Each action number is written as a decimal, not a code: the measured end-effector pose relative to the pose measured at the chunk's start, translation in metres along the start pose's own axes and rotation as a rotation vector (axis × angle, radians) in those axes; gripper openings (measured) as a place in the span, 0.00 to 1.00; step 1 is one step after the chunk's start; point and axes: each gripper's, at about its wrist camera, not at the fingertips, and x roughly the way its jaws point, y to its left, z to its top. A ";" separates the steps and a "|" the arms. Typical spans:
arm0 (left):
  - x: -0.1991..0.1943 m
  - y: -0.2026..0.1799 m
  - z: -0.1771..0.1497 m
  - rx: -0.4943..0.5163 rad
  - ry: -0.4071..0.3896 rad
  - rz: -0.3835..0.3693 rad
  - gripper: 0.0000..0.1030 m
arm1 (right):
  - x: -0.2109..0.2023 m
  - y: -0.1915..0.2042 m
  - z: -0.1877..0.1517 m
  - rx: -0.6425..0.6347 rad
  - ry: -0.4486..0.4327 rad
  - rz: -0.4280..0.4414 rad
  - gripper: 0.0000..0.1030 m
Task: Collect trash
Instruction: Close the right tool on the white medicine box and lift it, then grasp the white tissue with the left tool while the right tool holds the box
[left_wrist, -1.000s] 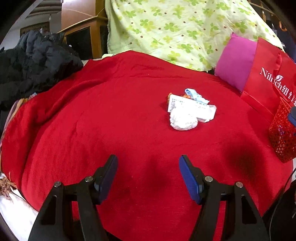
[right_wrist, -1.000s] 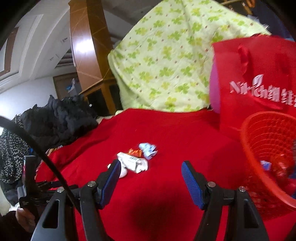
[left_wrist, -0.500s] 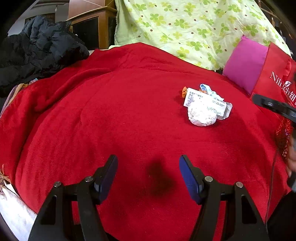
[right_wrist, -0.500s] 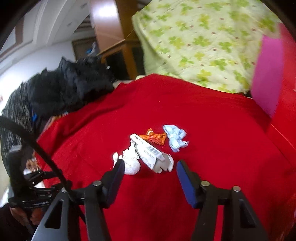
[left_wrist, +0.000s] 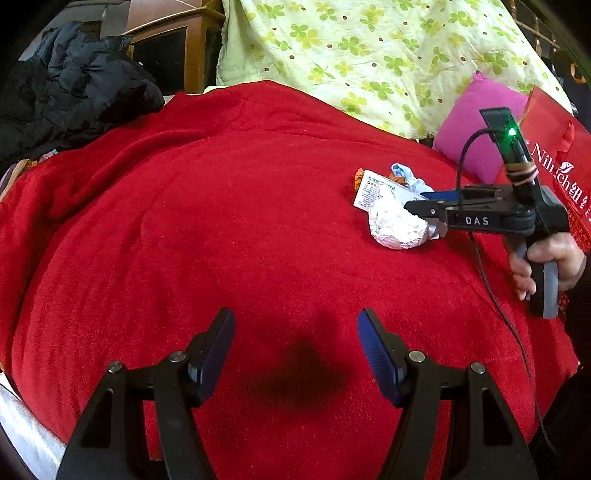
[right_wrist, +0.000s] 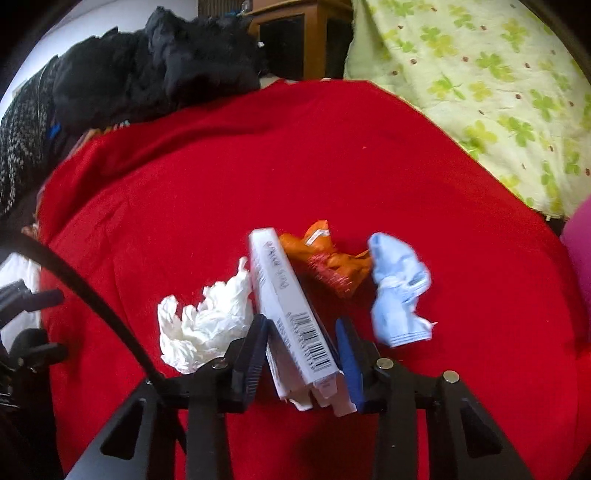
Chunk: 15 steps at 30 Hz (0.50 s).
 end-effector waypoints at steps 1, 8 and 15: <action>0.000 0.001 0.000 -0.004 0.000 -0.001 0.67 | -0.003 -0.002 -0.001 0.020 -0.008 0.012 0.35; -0.003 -0.007 0.011 -0.003 -0.008 -0.022 0.67 | -0.055 -0.016 -0.027 0.177 -0.077 0.018 0.29; 0.015 -0.043 0.052 0.052 -0.008 -0.076 0.69 | -0.120 -0.021 -0.072 0.364 -0.121 0.016 0.29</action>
